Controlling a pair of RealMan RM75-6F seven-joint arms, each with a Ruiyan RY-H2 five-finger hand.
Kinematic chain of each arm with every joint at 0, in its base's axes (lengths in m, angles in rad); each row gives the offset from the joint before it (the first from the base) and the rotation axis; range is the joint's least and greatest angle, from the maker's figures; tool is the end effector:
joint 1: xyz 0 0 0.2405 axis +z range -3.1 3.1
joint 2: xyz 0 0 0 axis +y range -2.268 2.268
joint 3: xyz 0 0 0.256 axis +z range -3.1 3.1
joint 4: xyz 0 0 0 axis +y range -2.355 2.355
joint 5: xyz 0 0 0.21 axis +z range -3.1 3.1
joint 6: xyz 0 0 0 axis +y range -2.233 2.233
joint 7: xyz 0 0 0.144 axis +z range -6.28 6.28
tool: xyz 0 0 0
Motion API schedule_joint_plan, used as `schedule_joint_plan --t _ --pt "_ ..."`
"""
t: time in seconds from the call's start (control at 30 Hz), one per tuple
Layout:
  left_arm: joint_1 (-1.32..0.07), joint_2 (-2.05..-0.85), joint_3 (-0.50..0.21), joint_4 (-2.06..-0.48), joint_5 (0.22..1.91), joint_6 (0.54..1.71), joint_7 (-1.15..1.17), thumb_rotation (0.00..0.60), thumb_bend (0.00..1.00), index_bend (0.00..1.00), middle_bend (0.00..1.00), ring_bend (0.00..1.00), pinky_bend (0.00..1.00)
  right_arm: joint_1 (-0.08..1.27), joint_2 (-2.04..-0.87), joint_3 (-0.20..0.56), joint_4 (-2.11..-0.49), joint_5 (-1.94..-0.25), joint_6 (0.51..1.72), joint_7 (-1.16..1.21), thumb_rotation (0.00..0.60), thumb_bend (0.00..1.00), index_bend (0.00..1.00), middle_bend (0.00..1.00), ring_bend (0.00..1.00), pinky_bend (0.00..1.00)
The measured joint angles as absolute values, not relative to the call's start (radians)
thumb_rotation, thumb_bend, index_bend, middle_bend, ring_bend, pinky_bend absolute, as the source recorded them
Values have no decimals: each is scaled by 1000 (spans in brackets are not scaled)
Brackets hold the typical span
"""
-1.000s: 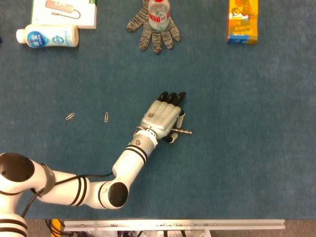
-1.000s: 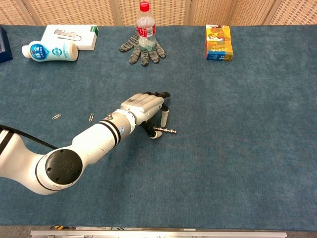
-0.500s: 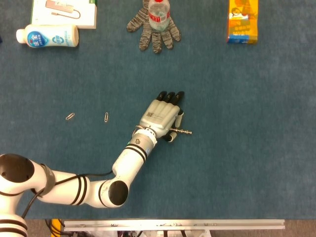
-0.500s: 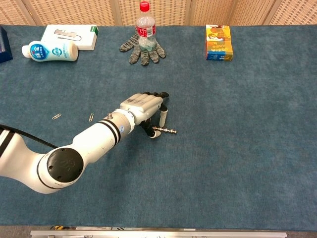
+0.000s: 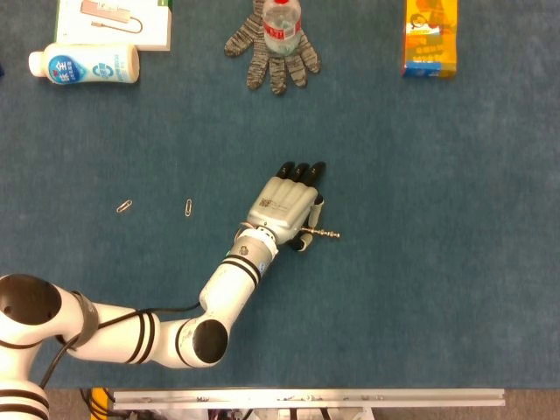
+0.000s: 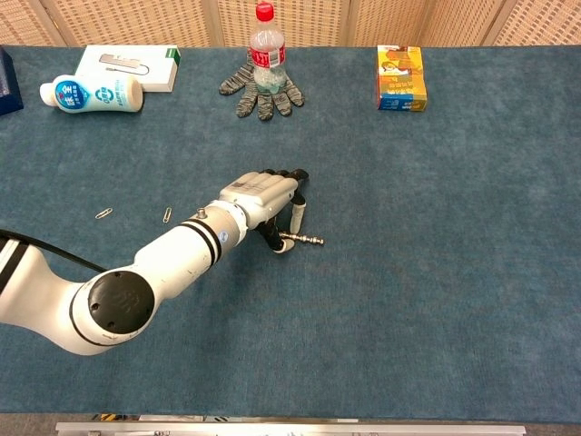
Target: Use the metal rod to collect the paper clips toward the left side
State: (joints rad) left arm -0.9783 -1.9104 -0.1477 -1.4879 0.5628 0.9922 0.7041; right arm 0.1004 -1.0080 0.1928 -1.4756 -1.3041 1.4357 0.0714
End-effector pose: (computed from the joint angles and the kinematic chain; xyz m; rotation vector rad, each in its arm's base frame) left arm -0.0644 0.2832 -0.1382 -2.0420 -1.1996 -0.6889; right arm -0.3505 -0.2144 0.2444 1.1810 -0.7615 0.7987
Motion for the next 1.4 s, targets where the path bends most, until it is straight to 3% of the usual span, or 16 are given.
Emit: schedule_joint_plan --t 1.4 --pt "-913 -1851 -146 -1565 612 1053 682 600 307 577 0 0 0 105 -1014 195 -1483 -1307 1433 67 600 0 306 59 0 0"
